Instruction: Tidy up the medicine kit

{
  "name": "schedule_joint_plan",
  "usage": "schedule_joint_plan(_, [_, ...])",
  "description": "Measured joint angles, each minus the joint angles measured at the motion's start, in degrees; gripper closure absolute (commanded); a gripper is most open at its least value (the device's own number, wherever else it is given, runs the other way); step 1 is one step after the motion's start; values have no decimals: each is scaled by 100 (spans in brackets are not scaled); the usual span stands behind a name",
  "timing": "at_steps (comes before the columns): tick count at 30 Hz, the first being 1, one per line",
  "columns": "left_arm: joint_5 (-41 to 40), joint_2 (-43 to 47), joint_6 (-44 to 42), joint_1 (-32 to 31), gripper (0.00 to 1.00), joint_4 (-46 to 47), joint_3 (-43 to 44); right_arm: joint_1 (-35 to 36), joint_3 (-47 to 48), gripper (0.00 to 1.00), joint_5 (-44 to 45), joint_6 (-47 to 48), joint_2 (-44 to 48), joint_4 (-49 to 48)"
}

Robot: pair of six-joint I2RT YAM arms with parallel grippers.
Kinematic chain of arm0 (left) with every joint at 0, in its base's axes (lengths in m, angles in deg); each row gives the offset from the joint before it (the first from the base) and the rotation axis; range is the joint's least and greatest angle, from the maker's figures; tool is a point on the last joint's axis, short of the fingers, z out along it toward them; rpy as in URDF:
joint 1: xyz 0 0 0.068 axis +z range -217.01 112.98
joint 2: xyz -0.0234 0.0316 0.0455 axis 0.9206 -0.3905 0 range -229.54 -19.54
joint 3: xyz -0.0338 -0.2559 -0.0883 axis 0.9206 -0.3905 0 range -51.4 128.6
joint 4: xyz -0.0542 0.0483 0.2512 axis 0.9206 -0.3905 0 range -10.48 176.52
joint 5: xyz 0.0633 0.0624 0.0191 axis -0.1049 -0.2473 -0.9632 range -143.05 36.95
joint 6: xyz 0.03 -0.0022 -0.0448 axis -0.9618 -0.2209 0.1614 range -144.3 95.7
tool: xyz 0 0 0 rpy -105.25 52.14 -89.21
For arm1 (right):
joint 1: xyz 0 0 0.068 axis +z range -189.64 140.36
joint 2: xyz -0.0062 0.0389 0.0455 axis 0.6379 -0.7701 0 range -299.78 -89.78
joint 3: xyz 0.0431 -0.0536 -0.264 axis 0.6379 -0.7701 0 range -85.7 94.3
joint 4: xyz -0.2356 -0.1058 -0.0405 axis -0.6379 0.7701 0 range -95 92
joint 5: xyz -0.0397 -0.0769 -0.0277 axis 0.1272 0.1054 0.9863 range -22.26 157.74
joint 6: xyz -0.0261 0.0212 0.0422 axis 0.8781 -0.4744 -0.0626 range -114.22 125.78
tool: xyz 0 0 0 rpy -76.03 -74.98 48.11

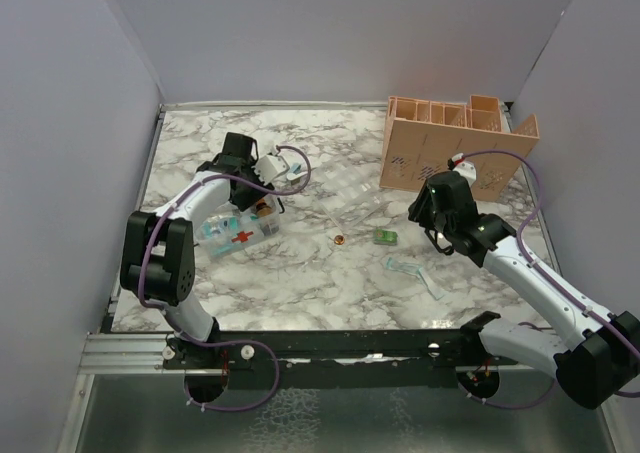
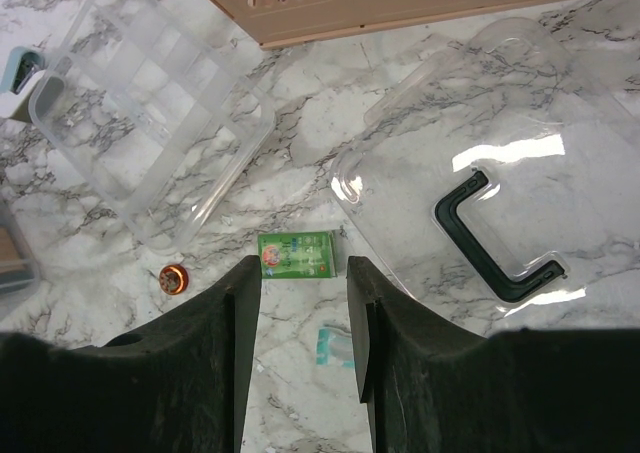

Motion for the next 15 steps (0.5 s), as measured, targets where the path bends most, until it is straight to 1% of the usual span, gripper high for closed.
schedule_joint_plan(3, [-46,0,57,-15,47,13,2,0,0,59,-4,0,0,0])
schedule_joint_plan(11, [-61,219,365,-15,48,-9,68,0,0,59,-11,0,-42,-2])
schedule_joint_plan(15, [-7,579,713,-15,42,-87,225,0,0,59,-33,17,-59,-7])
